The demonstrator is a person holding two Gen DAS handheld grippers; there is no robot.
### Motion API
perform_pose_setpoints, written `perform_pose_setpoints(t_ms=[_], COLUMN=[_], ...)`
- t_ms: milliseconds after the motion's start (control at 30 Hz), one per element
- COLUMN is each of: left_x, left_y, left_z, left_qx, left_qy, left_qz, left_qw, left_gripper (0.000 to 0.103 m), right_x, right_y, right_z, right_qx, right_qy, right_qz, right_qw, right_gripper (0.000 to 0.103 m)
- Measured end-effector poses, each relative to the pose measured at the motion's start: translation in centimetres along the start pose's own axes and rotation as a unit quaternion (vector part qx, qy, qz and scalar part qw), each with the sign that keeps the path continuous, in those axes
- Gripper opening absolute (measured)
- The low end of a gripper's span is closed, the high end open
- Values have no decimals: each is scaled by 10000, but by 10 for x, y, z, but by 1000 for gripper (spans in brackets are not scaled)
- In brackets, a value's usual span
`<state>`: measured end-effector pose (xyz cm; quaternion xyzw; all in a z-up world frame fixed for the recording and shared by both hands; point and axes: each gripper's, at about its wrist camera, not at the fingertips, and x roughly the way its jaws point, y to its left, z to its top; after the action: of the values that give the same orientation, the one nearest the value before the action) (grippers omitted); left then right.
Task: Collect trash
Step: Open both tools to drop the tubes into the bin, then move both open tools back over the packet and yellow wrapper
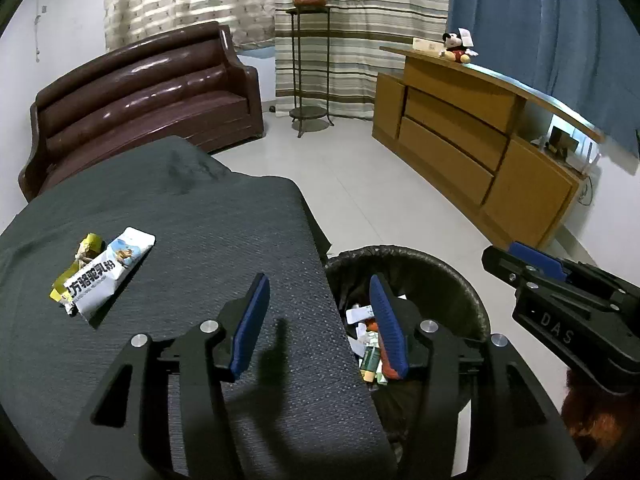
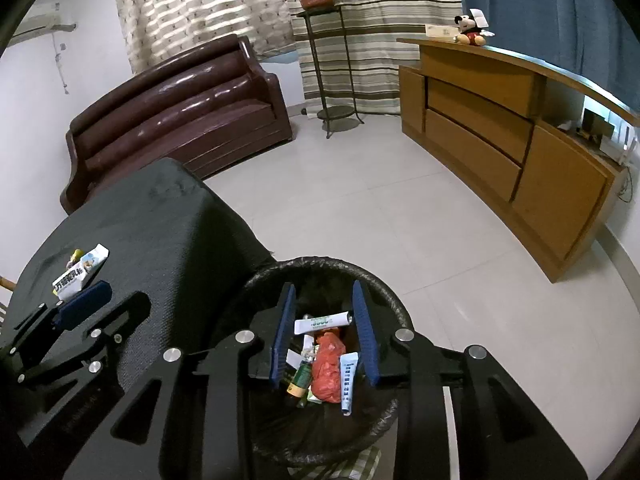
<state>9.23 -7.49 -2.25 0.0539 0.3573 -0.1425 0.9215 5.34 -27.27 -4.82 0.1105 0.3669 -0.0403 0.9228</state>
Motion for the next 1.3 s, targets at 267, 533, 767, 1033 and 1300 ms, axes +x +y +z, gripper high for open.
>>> perform_pose_setpoints(t_ms=[267, 533, 767, 1033, 1300], left_x=[-11, -32, -53, -75, -89], left_y=[10, 50, 101, 170, 228], left_z=[-1, -7, -15, -30, -44], left_qx=[-52, -245, -576, -952, -1244], left_qy=[-99, -199, -205, -264, -213], left_qz=[100, 474, 890, 1475, 1799], left_qw=[9999, 9984, 9941, 9841, 9756], left_gripper=[63, 72, 72, 73, 73], right_x=[-1, -3, -3, -2, 8], right_y=[2, 27, 70, 128, 190], right_z=[1, 7, 10, 13, 15], right_qx=[-15, -123, -340, -623, -823], right_qy=[-13, -14, 31, 87, 233], right_qz=[8, 193, 488, 815, 1129], right_qw=[10000, 9997, 9982, 9947, 9899], right_gripper=[43, 55, 58, 60, 63])
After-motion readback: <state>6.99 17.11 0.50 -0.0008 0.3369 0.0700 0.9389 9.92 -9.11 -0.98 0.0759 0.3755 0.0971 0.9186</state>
